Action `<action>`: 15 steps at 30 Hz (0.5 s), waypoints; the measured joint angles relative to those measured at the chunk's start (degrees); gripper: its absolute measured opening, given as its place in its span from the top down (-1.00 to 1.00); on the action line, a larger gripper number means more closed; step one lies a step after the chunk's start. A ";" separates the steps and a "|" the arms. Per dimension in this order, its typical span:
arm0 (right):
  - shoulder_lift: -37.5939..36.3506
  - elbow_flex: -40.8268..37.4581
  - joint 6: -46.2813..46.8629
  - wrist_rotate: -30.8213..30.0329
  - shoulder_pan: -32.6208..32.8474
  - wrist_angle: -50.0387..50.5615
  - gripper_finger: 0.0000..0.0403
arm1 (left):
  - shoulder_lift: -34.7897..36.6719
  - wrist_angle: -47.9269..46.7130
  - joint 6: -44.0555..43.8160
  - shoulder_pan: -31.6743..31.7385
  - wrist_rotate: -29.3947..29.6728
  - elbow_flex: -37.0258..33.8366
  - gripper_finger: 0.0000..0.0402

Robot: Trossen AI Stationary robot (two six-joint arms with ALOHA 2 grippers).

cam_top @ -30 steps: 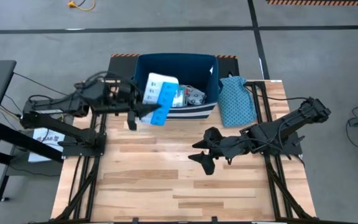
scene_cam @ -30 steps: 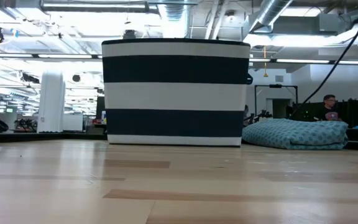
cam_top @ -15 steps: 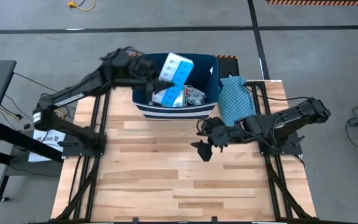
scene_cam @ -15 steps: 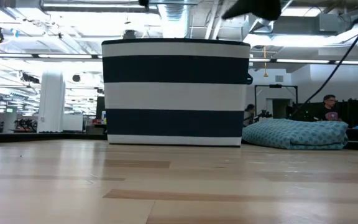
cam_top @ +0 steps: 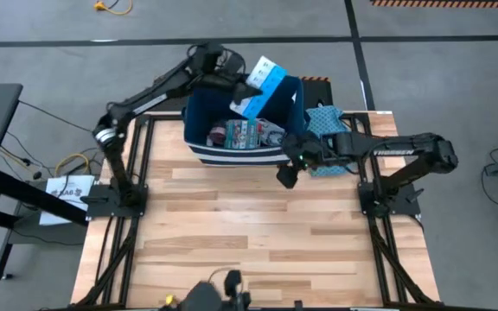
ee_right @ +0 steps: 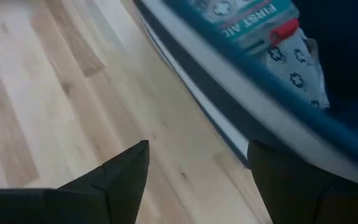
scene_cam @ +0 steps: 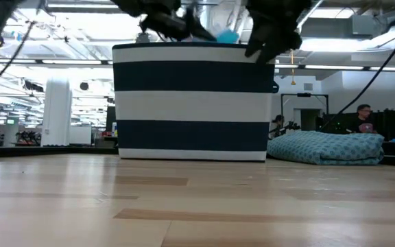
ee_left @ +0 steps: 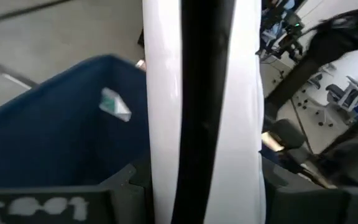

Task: Pick & place medical supplies in basket/bin
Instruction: Put the medicine organizer into the bin

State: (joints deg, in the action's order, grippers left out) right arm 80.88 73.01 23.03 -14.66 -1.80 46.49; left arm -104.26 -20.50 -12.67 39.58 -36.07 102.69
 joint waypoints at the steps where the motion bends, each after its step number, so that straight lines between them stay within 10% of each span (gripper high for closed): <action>1: 0.00 0.00 -1.25 0.66 -1.18 0.32 -0.32 | -1.75 -0.02 -0.03 0.36 -0.55 0.98 0.36; 15: -0.39 0.30 -9.54 6.48 -9.68 0.67 -0.32 | -10.42 -17.29 7.45 -0.10 0.39 6.19 0.36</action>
State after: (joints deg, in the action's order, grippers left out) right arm 80.49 73.31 13.49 -8.18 -11.48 47.16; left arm -114.67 -37.78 -5.21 39.48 -35.68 108.88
